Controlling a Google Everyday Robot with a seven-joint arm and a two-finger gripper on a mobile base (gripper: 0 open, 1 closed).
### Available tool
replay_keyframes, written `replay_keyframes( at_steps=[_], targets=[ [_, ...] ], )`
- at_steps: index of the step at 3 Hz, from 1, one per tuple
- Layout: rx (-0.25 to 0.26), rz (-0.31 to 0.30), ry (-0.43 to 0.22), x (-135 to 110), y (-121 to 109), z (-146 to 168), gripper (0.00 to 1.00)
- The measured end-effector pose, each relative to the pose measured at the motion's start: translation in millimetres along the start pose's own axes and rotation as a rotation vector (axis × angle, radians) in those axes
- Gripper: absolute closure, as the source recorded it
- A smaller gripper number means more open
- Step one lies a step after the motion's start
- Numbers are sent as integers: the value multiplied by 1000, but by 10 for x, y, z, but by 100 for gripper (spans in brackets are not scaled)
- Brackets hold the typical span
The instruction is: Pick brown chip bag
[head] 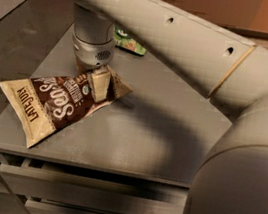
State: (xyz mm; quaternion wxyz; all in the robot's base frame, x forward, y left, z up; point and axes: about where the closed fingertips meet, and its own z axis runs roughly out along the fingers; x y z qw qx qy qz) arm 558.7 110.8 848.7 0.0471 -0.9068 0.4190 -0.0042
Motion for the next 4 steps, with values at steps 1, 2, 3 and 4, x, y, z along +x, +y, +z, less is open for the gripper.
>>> replay_keyframes(
  at_steps=[1, 2, 3, 4],
  targets=[
    [42, 24, -11, 98, 37, -275, 88],
    [96, 42, -33, 133, 78, -657, 100],
    [152, 36, -56, 111, 116, -1113, 100],
    [217, 21, -68, 130, 112, -1553, 100]
  ],
)
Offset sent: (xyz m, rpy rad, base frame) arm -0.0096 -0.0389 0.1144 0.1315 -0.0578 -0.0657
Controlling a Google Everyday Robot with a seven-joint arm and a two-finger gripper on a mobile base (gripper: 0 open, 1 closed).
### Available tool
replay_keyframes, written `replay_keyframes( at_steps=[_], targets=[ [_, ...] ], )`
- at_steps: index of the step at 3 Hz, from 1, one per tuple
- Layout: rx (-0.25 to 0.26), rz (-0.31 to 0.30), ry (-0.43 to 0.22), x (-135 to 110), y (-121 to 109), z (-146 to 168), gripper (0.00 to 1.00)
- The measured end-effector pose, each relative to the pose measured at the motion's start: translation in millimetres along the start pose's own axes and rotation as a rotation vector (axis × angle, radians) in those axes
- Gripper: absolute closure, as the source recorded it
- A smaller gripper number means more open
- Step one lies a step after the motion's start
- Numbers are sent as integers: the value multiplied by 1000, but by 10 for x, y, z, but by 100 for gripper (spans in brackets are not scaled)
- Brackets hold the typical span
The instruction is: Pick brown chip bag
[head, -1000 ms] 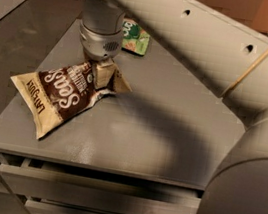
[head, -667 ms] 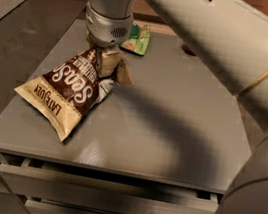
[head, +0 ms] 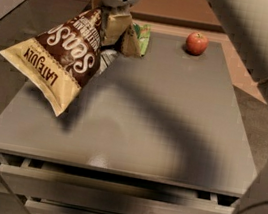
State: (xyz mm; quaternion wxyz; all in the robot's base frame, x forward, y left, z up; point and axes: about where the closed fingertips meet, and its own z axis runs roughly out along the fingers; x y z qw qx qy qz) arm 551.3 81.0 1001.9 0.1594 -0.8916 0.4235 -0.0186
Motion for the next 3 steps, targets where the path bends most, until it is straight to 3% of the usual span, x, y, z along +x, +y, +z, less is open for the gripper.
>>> replay_keyframes(
  at_steps=[2, 3],
  targets=[
    [140, 4, -24, 112, -206, -641, 100],
    [184, 2, -29, 93, -316, -670, 100]
  ],
)
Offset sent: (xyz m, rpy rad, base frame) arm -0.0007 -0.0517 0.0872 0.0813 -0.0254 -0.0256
